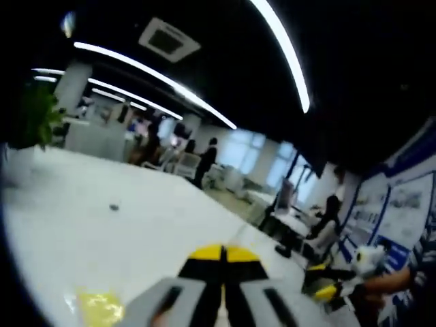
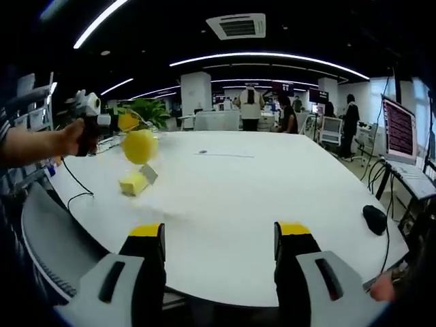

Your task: Compare the silicone blocks by pressing each to a similar depth, holding the contact briefly, and releasing to observe deformation and rebound differences across the visible hardness samples.

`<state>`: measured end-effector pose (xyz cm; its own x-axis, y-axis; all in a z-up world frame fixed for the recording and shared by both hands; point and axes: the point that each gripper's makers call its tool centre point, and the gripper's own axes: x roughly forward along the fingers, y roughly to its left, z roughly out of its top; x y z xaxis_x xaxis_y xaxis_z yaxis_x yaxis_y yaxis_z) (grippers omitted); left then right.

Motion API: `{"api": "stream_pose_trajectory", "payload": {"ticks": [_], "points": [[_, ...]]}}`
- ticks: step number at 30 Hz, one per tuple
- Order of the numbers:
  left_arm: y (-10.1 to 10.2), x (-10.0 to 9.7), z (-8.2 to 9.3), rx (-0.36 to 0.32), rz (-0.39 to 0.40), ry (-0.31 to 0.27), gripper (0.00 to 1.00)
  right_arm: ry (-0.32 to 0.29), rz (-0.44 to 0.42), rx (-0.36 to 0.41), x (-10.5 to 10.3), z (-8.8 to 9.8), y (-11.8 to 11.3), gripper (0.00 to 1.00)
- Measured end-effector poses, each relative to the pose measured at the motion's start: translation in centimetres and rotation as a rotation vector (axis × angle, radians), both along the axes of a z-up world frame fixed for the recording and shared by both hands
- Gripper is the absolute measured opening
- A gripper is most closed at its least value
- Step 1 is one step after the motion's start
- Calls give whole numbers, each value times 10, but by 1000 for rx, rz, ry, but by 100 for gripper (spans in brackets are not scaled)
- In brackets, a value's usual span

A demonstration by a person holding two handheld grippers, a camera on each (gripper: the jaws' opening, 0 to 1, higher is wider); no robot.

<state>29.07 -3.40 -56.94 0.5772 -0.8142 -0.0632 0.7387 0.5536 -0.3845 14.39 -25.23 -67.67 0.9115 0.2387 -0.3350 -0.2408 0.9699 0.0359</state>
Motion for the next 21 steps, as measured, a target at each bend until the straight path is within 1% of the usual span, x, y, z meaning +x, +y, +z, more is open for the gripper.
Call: {"api": "stream_pose_trajectory", "payload": {"ticks": [2,3,5,6,7,8,10,13,14,16,18,20,21], "points": [[0,-4,17,-27,-15,-15,0,-16,16,1,1,4,1,59],[2,-5,29,-38,-10,-42,0,-17,17,4,1,5,1,59],[3,-9,44,-50,-18,-58,0,-16,21,7,3,6,0,60],[3,-11,53,-58,-27,-76,0,-17,21,10,3,7,0,60],[4,-13,59,-63,-26,-79,0,-16,20,7,3,8,1,59],[5,-15,67,-72,-25,-97,0,-13,20,-1,4,8,1,59],[6,-19,80,-101,-33,-106,0,-14,26,0,4,9,2,59],[8,-24,89,-132,-41,-104,0,-18,34,-5,4,10,6,59],[7,-27,91,-145,-53,-92,0,-16,37,-9,5,10,8,59],[6,-30,91,-150,-58,-92,0,-23,44,-2,6,12,11,59],[4,-36,92,-155,-74,-92,0,-37,78,18,7,17,21,58],[0,-47,93,-158,-131,-122,0,-34,111,29,7,18,31,56],[0,-48,93,-164,-133,-111,0,-39,133,39,7,20,36,56]]}}
